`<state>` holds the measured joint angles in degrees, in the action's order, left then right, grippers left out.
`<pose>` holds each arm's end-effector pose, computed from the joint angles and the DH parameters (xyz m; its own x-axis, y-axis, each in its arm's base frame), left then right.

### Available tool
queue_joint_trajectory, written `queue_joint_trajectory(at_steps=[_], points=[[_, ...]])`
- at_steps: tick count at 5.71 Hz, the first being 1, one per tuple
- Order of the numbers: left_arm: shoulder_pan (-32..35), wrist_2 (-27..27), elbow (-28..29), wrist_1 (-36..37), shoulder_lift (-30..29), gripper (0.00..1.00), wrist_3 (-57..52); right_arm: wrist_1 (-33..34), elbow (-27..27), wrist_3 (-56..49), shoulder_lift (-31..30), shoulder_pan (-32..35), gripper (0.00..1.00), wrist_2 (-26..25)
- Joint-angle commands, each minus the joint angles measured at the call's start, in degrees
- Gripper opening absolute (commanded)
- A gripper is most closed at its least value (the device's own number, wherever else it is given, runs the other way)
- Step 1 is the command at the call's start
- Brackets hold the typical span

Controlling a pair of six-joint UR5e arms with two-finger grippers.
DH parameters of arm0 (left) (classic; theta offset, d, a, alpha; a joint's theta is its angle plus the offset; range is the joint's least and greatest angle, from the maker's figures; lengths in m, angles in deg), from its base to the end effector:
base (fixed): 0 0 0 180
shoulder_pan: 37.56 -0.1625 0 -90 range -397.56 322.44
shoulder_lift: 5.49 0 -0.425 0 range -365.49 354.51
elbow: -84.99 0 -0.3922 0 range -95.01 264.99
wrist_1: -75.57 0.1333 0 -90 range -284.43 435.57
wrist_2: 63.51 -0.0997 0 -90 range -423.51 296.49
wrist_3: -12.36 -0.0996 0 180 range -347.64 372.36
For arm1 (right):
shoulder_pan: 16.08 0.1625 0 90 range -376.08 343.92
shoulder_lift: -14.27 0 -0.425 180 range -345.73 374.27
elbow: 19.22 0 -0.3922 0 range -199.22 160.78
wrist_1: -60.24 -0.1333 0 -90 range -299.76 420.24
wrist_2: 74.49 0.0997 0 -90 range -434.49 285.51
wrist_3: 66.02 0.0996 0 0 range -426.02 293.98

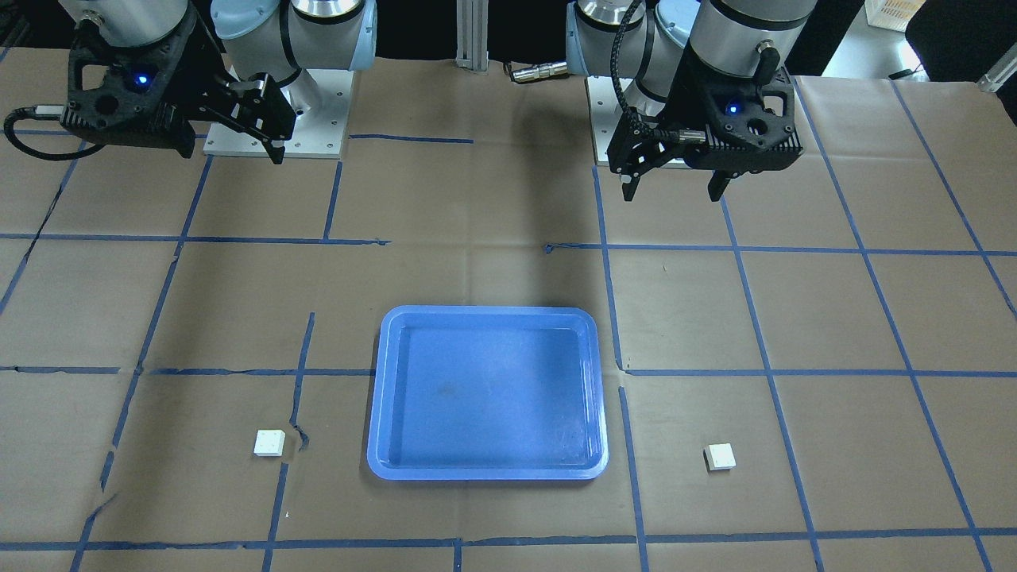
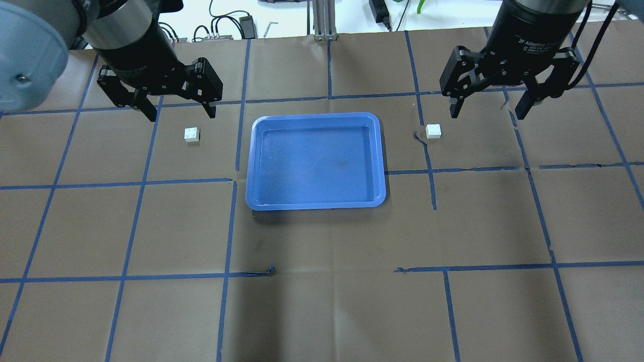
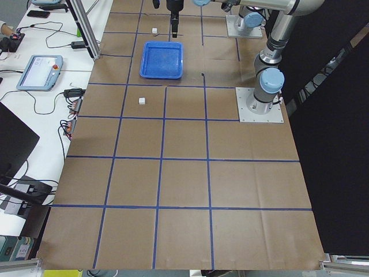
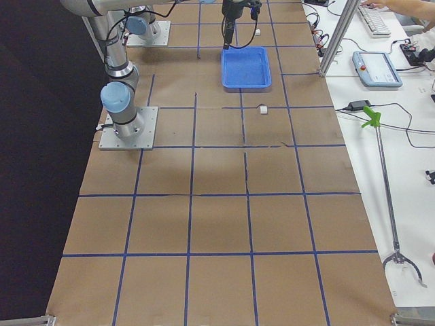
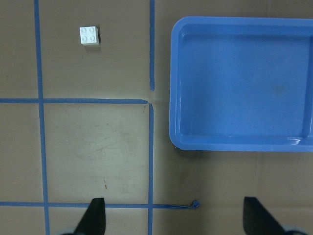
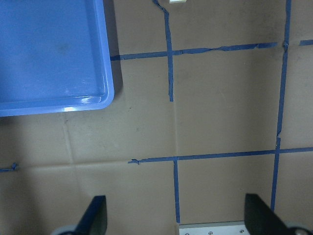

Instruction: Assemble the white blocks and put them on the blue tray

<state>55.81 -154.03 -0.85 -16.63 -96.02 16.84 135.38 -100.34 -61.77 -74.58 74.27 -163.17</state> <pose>-0.1614 -0.4889 0.5152 -0.9998 -0.0196 -0.0071 -0.0194 0.9995 -0.0256 0.1385 -0.4829 0.5290 -0.9974 0.0703 -0.0136 0.0680 0.9898 0.1255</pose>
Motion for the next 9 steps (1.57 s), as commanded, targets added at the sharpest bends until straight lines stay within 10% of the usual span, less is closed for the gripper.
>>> queue_joint_trajectory(at_steps=[1,5,9], points=[[-2.1,0.6,-0.5,-1.7,1.2,0.99,-0.2,0.0,0.0,0.1,0.0,0.0,1.0,0.0],[-10.0,0.4,0.8,3.5,-7.4,0.99,-8.7,0.0,0.0,0.1,0.3,0.0,1.0,0.1],[-15.6,2.4,-2.0,28.7,-26.9,0.99,-17.0,0.3,0.1,-1.0,0.9,-0.2,1.0,0.0]])
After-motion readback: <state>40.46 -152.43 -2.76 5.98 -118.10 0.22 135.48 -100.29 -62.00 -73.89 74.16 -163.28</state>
